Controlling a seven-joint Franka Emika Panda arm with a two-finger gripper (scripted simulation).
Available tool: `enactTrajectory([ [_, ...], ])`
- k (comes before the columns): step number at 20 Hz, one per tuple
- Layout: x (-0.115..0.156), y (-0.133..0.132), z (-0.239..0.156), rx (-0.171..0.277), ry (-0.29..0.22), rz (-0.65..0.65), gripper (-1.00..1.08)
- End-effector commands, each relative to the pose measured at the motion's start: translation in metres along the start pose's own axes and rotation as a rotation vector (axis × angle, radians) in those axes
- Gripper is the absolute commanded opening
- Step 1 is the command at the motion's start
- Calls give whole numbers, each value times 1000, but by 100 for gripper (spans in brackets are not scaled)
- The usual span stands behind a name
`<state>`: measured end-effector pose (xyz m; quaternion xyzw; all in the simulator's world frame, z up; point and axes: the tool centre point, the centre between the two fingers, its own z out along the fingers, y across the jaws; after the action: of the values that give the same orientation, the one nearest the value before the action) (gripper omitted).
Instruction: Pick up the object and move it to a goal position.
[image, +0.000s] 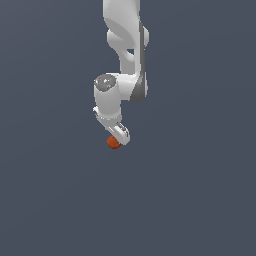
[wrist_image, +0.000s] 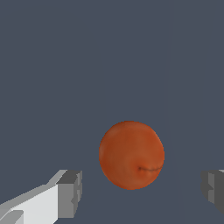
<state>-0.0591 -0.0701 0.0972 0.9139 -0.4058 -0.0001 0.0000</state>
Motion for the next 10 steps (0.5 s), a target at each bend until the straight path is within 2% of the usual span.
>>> enactTrajectory([
  [1, 0, 0, 1, 0, 0, 0, 100],
  [10, -1, 1, 36, 0, 0, 4, 100],
])
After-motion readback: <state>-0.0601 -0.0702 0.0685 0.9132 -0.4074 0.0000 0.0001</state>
